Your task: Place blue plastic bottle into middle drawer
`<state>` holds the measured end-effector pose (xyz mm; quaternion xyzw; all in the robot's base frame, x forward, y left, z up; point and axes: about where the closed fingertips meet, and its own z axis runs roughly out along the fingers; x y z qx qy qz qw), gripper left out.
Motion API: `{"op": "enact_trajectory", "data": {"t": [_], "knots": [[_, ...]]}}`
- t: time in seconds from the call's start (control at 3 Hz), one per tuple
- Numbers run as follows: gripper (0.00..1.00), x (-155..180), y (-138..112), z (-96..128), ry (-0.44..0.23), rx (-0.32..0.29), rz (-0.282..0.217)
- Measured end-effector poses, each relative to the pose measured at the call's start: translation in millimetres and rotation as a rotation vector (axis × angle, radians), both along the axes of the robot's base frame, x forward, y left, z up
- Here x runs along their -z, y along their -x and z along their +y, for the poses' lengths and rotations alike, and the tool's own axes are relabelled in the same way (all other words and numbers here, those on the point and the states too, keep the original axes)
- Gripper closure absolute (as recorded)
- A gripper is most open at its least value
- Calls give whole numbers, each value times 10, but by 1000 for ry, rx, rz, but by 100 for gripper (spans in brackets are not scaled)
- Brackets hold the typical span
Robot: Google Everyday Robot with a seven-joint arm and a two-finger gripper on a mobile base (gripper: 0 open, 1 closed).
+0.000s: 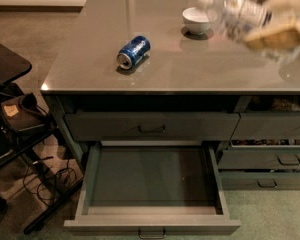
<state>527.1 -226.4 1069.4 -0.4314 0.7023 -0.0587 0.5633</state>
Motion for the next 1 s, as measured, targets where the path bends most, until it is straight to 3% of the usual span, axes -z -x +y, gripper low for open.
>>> {"op": "enact_trajectory", "data": {"t": [0.67, 1.0], "knots": [[100, 1465, 503, 41, -43, -10, 231], [100, 1532, 526, 70, -41, -15, 244]]}}
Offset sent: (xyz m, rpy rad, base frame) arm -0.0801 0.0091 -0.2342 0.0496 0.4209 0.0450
